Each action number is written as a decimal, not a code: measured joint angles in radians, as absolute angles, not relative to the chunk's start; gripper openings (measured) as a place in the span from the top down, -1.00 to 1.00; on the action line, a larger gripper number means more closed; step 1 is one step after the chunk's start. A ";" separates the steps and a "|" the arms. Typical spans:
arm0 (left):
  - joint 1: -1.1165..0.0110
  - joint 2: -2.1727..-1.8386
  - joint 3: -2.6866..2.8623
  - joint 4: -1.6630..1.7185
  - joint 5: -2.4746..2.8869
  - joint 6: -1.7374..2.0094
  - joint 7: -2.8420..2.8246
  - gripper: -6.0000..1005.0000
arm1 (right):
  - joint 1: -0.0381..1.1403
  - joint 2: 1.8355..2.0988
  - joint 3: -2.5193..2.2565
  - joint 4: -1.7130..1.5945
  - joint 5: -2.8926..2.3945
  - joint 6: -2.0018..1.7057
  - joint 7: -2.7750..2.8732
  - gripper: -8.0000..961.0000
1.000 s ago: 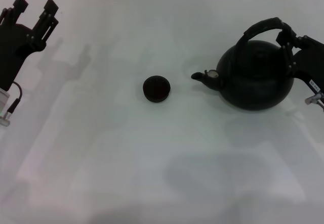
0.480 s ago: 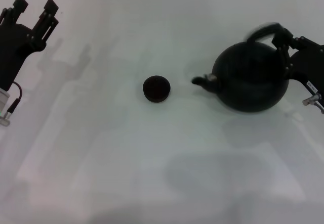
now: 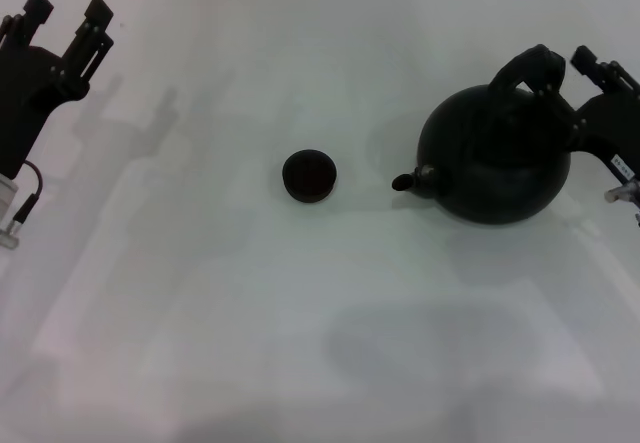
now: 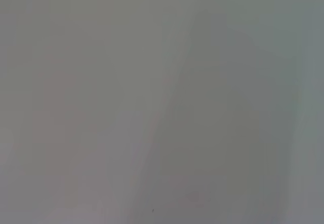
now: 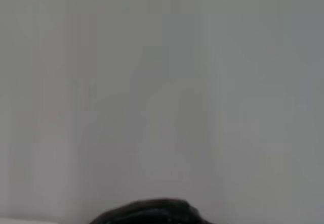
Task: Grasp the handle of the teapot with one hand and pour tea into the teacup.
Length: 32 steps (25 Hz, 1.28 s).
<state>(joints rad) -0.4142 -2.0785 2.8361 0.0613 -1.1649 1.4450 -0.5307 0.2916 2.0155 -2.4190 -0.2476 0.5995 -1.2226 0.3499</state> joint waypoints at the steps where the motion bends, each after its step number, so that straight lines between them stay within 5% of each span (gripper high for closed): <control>1: -0.414 -2.079 2.836 0.061 -1.165 1.445 -0.531 -0.55 | 0.287 2.015 -2.419 -0.247 0.600 -1.235 0.355 0.08; 13: -0.415 -2.079 2.833 0.058 -1.177 1.424 -0.493 -0.55 | 0.186 2.021 -2.418 -0.207 0.607 -1.375 0.362 -0.83; 32: -0.376 -2.082 2.835 0.150 -1.430 1.307 -0.361 -0.55 | 0.125 2.028 -2.428 -0.243 0.751 -1.463 0.248 -0.82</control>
